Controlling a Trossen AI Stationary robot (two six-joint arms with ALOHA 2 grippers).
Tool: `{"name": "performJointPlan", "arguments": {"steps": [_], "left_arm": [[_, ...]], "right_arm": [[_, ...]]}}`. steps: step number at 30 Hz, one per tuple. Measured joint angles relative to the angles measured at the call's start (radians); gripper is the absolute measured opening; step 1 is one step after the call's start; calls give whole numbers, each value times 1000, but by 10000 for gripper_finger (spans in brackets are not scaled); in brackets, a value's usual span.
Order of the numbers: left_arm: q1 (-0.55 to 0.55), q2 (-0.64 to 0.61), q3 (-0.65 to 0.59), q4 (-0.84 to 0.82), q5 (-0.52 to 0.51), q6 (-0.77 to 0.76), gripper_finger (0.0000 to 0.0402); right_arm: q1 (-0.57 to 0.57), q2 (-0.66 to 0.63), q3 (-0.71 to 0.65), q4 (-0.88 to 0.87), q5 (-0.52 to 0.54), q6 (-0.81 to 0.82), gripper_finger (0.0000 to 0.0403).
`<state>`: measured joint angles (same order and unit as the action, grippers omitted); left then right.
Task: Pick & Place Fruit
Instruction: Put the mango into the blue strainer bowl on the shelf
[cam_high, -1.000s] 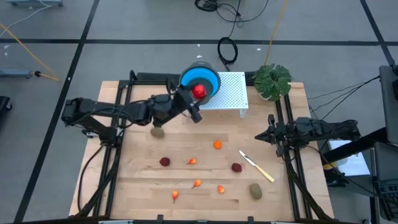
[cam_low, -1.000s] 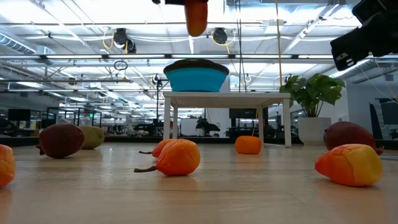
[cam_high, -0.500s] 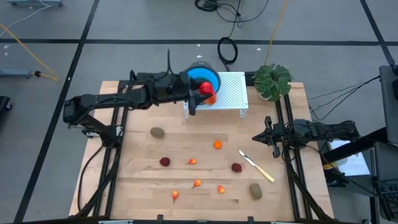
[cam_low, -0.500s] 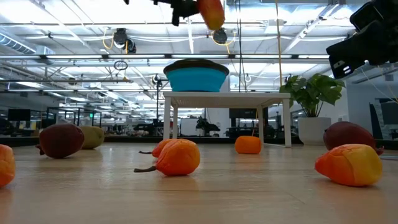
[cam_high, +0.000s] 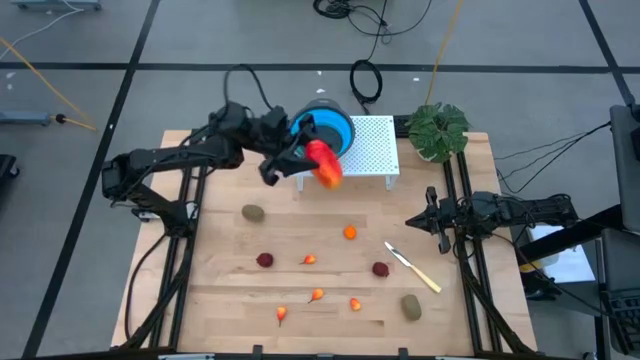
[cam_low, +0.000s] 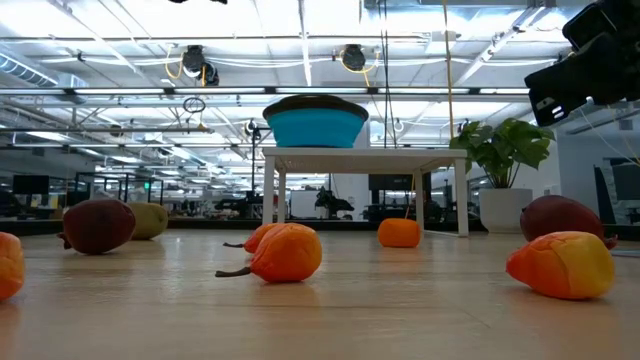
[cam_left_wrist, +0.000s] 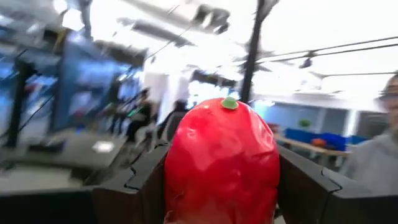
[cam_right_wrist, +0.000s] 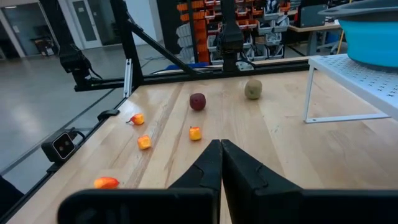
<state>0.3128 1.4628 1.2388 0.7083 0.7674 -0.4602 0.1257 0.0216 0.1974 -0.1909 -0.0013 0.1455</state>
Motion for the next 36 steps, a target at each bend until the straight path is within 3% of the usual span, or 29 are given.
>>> {"name": "performJointPlan", "arguments": {"steps": [10,20,29,36], "left_arm": [[-79,0,0,370,82,-78,230],[-155,0,0,530,100,-71,230],[-163,-1,0,508,53,-66,230],[-142,-1,0,179,-146,20,230]], "right_arm": [[0,0,0,0,0,0,0],[0,0,0,0,0,0,0],[0,0,0,0,0,0,0],[0,0,0,-1,0,0,0]]}}
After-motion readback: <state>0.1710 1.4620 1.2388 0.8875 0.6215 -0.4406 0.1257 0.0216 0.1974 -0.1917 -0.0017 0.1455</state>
